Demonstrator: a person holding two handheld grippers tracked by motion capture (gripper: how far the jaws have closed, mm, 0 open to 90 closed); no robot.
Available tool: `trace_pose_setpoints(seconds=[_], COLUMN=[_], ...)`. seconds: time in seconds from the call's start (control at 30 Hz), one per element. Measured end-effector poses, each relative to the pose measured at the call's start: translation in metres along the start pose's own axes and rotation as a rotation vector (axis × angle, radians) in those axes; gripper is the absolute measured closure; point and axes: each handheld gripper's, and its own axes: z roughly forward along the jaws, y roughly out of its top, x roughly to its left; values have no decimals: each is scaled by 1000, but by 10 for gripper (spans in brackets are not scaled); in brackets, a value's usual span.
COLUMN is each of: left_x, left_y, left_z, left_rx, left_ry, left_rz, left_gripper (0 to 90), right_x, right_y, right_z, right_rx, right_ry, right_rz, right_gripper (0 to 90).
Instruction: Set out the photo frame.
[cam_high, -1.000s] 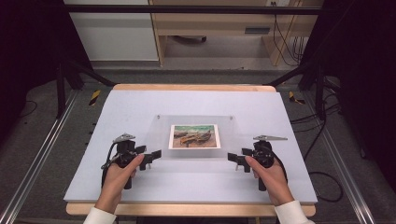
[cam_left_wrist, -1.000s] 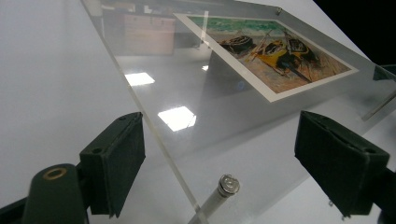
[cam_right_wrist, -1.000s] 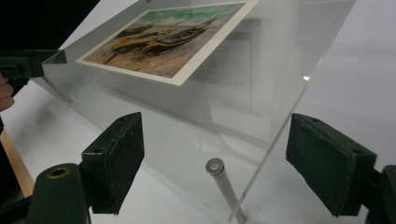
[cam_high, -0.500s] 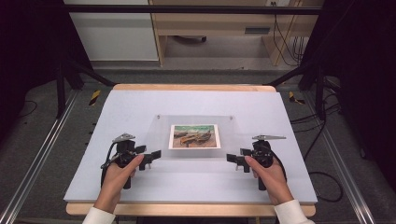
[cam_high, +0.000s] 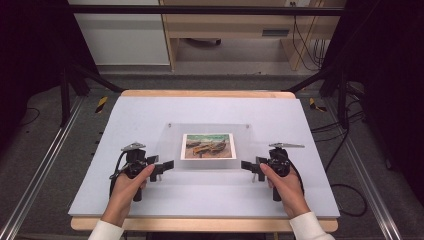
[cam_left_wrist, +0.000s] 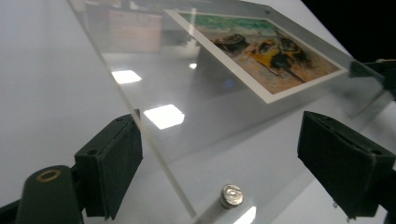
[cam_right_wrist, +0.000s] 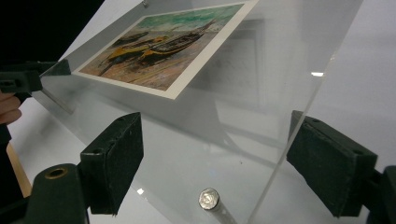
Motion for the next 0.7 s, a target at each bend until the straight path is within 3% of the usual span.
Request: trace_pose_setpoints(seconds=[0.1, 0.7], left_x=[-1, 1], left_y=[1, 3], left_z=[1, 0], left_rx=[-3, 7], left_ry=[20, 21], left_rz=[0, 6], left_gripper=[138, 151], right_x=[0, -3], right_y=[0, 2], right_z=[0, -2], right_rx=[2, -1], right_ry=[-1, 8], right_rz=[-1, -6], right_gripper=[204, 251])
